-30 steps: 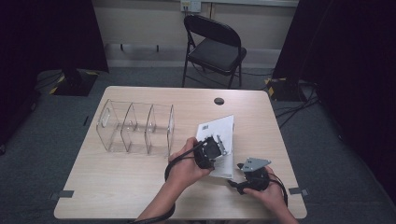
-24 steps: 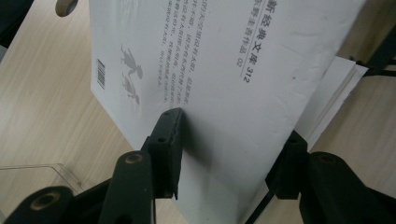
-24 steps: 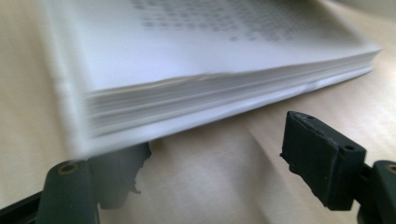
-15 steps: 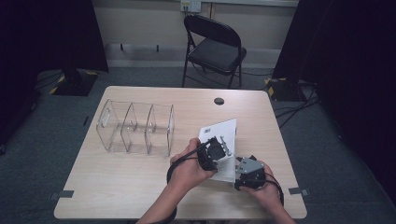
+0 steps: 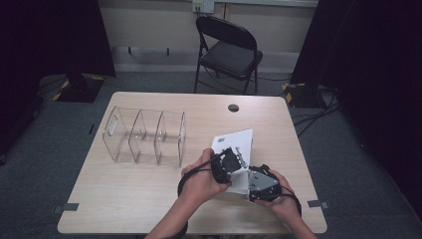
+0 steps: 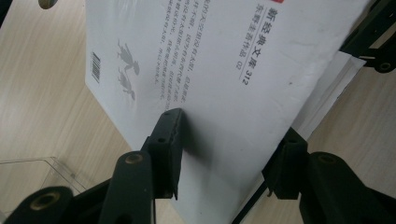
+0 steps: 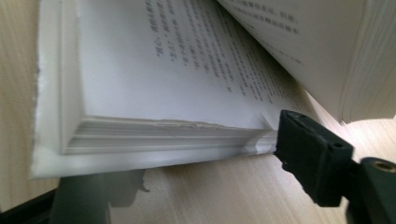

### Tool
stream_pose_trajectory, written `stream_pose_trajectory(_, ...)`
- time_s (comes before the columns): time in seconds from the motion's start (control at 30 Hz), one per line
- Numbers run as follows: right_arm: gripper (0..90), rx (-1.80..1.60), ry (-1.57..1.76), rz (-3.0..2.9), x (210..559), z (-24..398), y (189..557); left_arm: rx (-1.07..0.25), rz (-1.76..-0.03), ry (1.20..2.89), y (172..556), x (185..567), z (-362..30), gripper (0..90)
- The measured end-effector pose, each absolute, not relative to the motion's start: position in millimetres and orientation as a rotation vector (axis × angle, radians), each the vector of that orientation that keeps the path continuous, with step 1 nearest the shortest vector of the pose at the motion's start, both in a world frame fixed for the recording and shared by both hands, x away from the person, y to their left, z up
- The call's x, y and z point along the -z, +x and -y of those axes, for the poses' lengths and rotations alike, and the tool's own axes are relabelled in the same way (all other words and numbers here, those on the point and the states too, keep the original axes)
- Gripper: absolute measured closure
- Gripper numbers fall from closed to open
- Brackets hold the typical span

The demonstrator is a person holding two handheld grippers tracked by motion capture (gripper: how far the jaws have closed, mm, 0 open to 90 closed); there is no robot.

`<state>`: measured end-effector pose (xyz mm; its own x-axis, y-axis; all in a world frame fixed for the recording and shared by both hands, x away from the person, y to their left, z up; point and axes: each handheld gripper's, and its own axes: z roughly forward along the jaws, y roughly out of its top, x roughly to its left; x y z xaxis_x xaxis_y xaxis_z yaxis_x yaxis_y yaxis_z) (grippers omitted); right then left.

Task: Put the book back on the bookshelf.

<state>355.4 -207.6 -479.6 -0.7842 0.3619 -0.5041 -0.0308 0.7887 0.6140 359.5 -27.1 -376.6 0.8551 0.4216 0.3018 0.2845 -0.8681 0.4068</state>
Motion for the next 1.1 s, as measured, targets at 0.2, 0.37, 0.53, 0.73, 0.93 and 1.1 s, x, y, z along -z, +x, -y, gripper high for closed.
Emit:
stream_pose_trajectory(0.2,39.4,-0.802,0.133,-2.349,475,206,352,-0.543,-0.511,2.683,359,376,28,53.5)
stream_pose_trajectory(0.37,50.9,-0.808,0.15,-2.33,461,209,350,-0.558,-0.474,2.639,357,373,31,47.8)
stream_pose_trajectory(0.53,58.1,-0.856,0.215,-2.346,442,213,353,-0.532,-0.457,2.556,360,365,25,45.6)
stream_pose_trajectory(0.73,63.5,-0.908,0.222,-2.39,424,213,358,-0.554,-0.486,2.396,360,353,-1,43.5)
stream_pose_trajectory(0.93,66.4,-0.881,0.207,-2.411,414,211,362,-0.478,-0.551,2.365,363,348,-12,40.1)
stream_pose_trajectory(1.1,67.1,-0.902,0.24,-2.41,413,215,365,-0.538,-0.474,2.39,363,345,-10,41.7)
